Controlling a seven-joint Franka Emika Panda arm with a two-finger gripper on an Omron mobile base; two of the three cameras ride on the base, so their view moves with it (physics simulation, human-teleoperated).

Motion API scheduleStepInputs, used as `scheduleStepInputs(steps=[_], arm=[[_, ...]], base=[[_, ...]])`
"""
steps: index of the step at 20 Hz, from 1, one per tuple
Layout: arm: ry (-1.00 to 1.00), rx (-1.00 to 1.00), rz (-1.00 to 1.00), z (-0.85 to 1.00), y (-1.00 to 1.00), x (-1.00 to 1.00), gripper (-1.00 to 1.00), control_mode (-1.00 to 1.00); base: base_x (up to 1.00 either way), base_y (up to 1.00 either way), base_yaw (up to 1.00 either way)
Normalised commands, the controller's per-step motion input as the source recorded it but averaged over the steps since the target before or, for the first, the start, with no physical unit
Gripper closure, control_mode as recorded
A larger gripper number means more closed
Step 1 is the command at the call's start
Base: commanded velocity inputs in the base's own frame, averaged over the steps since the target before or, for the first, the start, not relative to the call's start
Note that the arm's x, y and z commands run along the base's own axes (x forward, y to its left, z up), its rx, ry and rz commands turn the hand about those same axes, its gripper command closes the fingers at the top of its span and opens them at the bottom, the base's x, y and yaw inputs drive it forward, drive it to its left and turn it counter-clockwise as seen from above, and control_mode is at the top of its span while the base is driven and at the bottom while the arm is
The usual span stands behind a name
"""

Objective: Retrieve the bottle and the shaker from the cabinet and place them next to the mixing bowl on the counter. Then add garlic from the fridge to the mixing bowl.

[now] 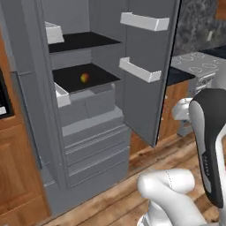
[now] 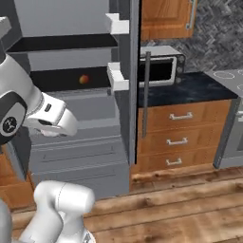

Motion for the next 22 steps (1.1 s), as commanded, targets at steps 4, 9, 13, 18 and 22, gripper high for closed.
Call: scheduleStepInputs(steps=[4,9,13,18,22], arm=[[0.0,0.0,0.0,0.0,0.0,0.0,1.0,1.0],[0.0,0.0,0.0,0.0,0.0,0.0,1.0,1.0],[0.0,0.0,0.0,0.0,0.0,0.0,1.0,1.0],[0.0,0.0,0.0,0.0,0.0,0.0,1.0,1.0],[0.0,0.0,0.0,0.0,0.0,0.0,1.0,1.0]], base=[[0.0,0.0,-0.83],[0.09,-0.01,-0.75],[0.49,0.0,-0.58],[0.86,0.01,-0.48],[1.0,0.14,-0.38]])
